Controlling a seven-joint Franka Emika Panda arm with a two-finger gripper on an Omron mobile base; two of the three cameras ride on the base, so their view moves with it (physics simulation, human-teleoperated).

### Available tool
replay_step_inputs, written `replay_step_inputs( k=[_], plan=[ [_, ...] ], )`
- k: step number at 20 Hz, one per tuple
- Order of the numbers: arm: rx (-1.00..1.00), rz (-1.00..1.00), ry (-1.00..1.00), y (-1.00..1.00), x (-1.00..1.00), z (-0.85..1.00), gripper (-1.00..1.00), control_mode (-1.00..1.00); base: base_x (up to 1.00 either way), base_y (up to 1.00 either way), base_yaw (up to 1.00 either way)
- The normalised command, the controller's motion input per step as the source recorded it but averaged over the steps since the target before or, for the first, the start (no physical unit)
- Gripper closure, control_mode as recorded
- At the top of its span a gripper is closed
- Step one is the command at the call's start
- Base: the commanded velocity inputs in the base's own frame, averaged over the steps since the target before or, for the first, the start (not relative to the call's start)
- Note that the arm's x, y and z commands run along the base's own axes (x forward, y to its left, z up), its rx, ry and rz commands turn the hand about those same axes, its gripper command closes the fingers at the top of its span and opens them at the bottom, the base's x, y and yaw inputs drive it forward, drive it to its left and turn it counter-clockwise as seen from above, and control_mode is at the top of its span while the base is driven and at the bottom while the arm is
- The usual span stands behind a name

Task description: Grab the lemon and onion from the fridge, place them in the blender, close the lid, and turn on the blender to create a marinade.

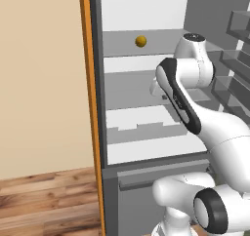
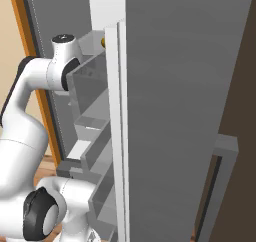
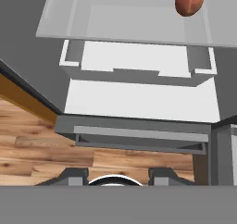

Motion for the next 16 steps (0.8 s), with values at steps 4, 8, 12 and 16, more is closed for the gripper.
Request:
replay_step_inputs(
  k=[4, 8, 12, 16],
  plan=[
    [0.00, 0.00, -0.01, 0.00, -0.02, 0.00, -1.00, -1.00, 0.00, 0.00, 0.00],
    [0.00, 0.01, -0.10, 0.03, -0.12, 0.14, -1.00, -1.00, 0.00, 0.00, 0.00],
    [0.00, 0.00, -0.34, 0.01, -0.11, 0.49, -1.00, -1.00, 0.00, 0.00, 0.00],
    [0.00, -0.07, -0.32, 0.22, 0.09, 0.59, -1.00, -1.00, 0.00, 0.00, 0.00]
  ],
)
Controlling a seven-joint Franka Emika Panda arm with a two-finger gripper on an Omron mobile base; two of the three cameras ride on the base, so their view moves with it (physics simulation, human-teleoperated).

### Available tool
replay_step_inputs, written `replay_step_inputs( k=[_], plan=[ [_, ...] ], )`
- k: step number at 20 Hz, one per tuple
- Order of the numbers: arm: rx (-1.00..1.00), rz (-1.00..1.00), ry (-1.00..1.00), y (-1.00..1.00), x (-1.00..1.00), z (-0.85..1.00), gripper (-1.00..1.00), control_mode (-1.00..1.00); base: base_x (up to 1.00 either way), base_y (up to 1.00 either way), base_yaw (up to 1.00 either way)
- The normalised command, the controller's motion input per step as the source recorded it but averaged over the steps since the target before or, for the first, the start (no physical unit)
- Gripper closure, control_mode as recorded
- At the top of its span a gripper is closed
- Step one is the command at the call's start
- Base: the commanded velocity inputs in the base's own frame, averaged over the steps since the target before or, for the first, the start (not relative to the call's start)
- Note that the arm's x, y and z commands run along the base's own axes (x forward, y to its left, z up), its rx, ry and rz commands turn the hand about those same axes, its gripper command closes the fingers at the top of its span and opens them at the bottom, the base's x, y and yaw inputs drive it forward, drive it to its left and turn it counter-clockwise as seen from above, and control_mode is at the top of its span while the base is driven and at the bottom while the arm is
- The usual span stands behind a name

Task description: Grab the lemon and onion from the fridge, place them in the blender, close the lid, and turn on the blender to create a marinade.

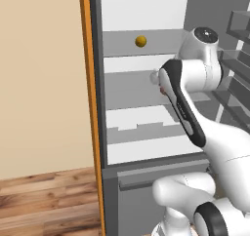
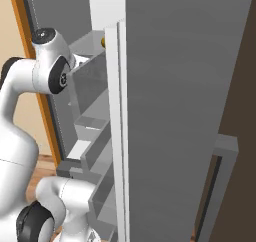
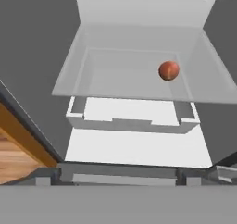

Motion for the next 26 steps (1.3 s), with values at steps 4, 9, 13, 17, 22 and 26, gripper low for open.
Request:
replay_step_inputs(
  k=[4, 9, 13, 17, 22, 26],
  plan=[
    [0.00, -0.11, -0.23, 0.34, 0.52, 0.62, -1.00, -1.00, 0.00, 0.00, 0.00],
    [0.01, -0.09, -0.09, 0.20, 0.78, 0.67, -1.00, -1.00, 0.00, 0.00, 0.00],
    [0.06, -0.04, 0.03, 0.02, 0.99, 0.52, -1.00, -1.00, 0.00, 0.00, 0.00],
    [0.00, 0.00, 0.14, -0.09, 0.86, 0.06, -1.00, -1.00, 0.00, 0.00, 0.00],
    [0.00, 0.00, 0.03, -0.03, 0.24, -0.03, -1.00, -1.00, 0.00, 0.00, 0.00],
    [0.00, 0.00, 0.03, -0.05, 0.61, -0.17, -1.00, -1.00, 0.00, 0.00, 0.00]
  ],
)
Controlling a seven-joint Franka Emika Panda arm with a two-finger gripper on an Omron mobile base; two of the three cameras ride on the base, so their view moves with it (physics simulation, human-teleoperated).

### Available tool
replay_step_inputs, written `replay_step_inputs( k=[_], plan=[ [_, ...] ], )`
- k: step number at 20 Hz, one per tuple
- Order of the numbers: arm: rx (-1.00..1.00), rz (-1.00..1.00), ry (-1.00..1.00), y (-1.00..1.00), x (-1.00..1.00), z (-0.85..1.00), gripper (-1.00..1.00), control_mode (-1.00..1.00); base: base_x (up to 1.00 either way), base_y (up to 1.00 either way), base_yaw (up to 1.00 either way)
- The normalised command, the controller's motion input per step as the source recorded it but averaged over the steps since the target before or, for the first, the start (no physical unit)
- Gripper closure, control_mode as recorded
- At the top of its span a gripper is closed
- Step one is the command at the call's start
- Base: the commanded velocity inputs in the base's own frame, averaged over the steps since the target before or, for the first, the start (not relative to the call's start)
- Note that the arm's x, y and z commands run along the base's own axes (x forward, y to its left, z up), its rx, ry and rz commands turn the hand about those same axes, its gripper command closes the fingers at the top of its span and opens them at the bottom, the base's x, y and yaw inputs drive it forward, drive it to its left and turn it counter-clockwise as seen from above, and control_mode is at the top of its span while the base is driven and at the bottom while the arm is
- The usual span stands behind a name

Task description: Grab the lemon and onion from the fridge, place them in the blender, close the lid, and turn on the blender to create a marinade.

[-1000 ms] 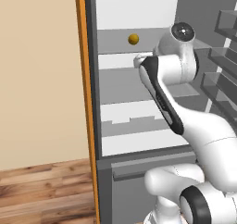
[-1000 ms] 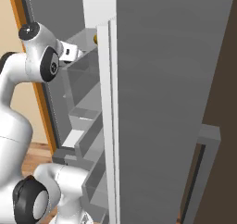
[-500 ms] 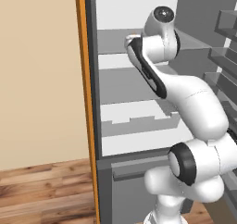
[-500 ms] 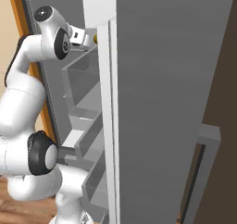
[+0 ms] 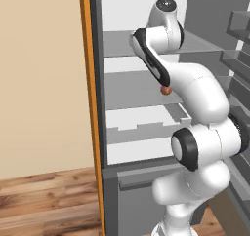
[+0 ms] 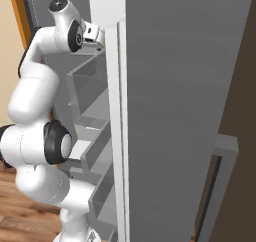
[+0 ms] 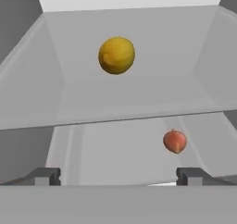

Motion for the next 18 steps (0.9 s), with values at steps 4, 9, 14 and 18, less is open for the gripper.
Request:
replay_step_inputs(
  k=[4, 9, 14, 18],
  plan=[
    [0.00, 0.00, 0.03, -0.06, 0.62, -0.36, -1.00, -1.00, 0.00, 0.00, 0.00],
    [0.00, 0.00, 0.00, -0.05, 0.67, -0.17, -1.00, -1.00, 0.00, 0.00, 0.00],
    [0.00, 0.00, 0.00, -0.01, 0.66, -0.08, -1.00, -1.00, 0.00, 0.00, 0.00],
    [0.00, 0.00, 0.00, 0.00, 0.66, -0.02, -1.00, -1.00, 0.00, 0.00, 0.00]
  ],
)
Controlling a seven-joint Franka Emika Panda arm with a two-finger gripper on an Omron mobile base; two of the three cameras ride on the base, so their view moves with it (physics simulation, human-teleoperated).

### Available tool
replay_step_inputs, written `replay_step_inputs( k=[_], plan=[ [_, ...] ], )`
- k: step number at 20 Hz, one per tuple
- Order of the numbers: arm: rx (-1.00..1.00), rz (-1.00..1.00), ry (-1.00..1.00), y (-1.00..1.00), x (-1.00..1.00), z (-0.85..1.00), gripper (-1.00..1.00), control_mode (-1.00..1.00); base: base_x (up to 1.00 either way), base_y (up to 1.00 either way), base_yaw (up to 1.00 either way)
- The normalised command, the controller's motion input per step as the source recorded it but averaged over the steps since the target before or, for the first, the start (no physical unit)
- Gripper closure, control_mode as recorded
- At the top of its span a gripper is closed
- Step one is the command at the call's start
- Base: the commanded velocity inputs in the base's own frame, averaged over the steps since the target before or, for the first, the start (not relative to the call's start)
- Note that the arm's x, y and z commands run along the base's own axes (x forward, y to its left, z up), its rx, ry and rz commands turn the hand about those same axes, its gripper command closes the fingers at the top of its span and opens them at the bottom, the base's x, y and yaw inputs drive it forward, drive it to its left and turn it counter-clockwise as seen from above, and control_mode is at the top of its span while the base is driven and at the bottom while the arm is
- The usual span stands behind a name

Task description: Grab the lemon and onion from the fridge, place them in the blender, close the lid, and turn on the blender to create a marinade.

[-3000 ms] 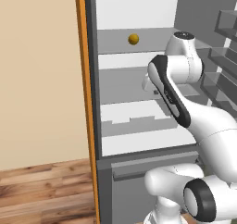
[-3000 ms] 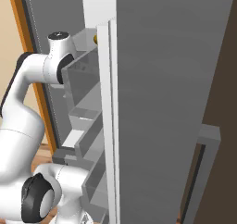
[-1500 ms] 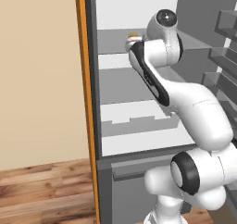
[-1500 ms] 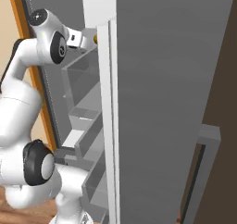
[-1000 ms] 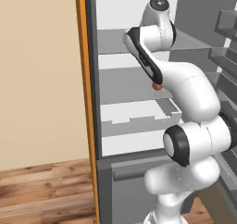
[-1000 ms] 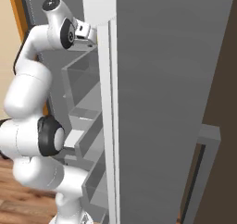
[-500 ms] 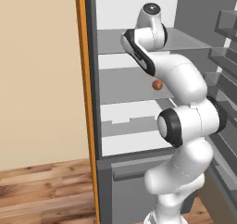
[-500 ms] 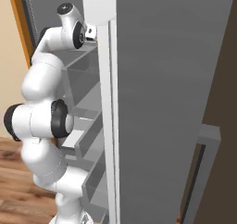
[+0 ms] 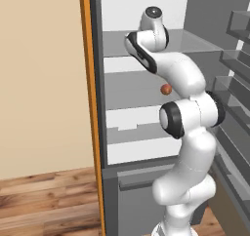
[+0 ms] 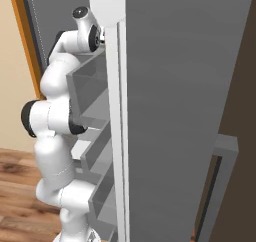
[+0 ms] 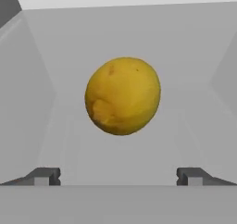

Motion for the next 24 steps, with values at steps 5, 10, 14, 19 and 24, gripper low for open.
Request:
replay_step_inputs(
  k=[5, 10, 14, 19, 24],
  plan=[
    [0.00, 0.00, 0.00, -0.01, 0.56, 0.00, -1.00, -1.00, 0.00, 0.00, 0.00],
    [0.00, 0.00, 0.00, 0.00, 0.44, 0.00, -1.00, -1.00, 0.00, 0.00, 0.00],
    [0.00, 0.00, 0.00, 0.00, 0.39, 0.00, -1.00, -1.00, 0.00, 0.00, 0.00],
    [0.00, 0.00, -0.02, 0.00, 0.12, -0.33, 1.00, -1.00, 0.00, 0.00, 0.00],
    [0.00, 0.00, -0.10, -0.11, 0.00, -0.54, 1.00, -1.00, 0.00, 0.00, 0.00]
  ],
)
